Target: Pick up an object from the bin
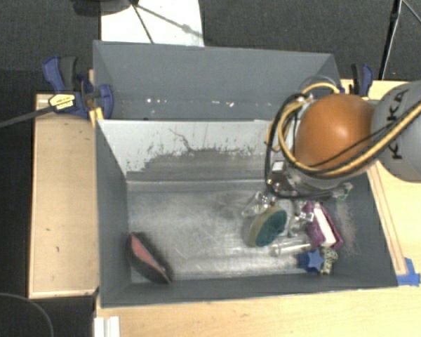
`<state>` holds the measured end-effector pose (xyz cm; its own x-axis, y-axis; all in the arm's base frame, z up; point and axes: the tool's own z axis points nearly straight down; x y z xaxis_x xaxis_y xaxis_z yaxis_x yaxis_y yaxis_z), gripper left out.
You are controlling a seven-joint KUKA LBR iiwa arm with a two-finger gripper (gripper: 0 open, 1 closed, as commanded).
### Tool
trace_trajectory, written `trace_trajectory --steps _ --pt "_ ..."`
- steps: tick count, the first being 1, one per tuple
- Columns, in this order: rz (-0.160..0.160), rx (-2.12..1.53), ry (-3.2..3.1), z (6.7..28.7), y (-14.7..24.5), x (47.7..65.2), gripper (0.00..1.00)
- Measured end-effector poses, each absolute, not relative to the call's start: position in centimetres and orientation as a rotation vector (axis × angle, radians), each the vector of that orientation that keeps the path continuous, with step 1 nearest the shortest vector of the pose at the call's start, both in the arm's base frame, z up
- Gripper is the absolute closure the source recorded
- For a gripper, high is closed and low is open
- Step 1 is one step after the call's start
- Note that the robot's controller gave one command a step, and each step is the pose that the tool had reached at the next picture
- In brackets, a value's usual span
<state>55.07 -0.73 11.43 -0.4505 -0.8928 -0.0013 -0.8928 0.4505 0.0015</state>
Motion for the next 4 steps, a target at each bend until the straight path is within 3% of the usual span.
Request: trace_trajectory --steps 1,2,3,4 --pt "-0.003 -1.945 2.456 7.3 -2.6 55.4 0.0" --pt "-0.001 -1.941 2.463 7.4 -2.5 55.5 0.0" --pt "0.0 -1.936 2.461 7.6 -2.3 55.6 1.0" --pt "-0.003 -1.928 2.473 11.2 -2.2 55.7 1.0"
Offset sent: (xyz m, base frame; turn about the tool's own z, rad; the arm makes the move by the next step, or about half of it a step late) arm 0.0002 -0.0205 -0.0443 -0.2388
